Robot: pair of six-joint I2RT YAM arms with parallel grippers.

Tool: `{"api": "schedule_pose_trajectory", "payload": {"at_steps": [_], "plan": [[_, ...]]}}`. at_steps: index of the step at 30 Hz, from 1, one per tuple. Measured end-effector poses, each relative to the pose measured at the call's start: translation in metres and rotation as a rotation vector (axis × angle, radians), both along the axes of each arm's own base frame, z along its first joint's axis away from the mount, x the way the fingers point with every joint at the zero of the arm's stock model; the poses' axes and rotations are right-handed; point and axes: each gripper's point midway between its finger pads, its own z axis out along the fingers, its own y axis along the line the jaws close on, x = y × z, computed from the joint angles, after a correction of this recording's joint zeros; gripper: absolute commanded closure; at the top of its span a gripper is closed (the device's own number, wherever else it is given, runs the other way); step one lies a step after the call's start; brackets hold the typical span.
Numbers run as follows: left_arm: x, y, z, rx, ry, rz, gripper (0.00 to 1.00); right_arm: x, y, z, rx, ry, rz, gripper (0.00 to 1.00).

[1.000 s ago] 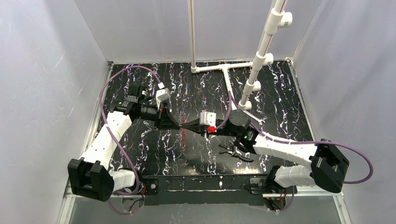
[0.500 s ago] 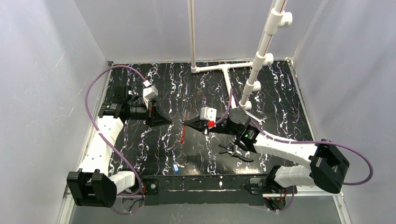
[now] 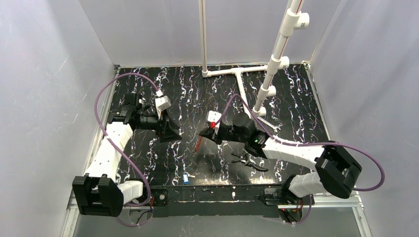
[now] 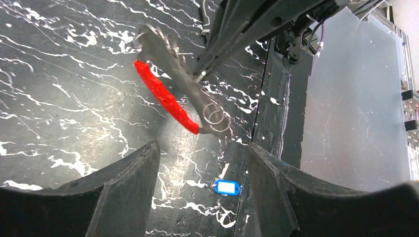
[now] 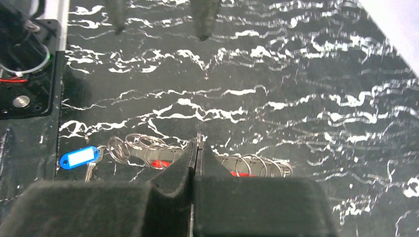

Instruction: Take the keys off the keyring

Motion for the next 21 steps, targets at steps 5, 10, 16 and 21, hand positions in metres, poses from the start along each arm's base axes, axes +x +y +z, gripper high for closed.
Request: {"api": "schedule_pose_trajectory", "payload": {"at_steps": [5,10,16,21], "plan": [[-0.010,-0.013,-0.030,0.046,0.026,0.012,0.35,0.008,-0.001,-0.019,-0.036,0.085,-0.069,0.99],[-0.011,-0.036,-0.052,0.120,-0.019,0.019,0.35,0.012,0.001,-0.026,-0.037,0.148,-0.105,0.99],[0.023,-0.045,-0.070,0.201,-0.039,0.133,0.42,0.014,0.005,-0.016,-0.008,0.167,-0.112,0.99],[0.035,-0.046,-0.096,0.252,0.036,0.175,0.63,0.014,0.006,-0.014,0.001,0.179,-0.115,0.99]]}}
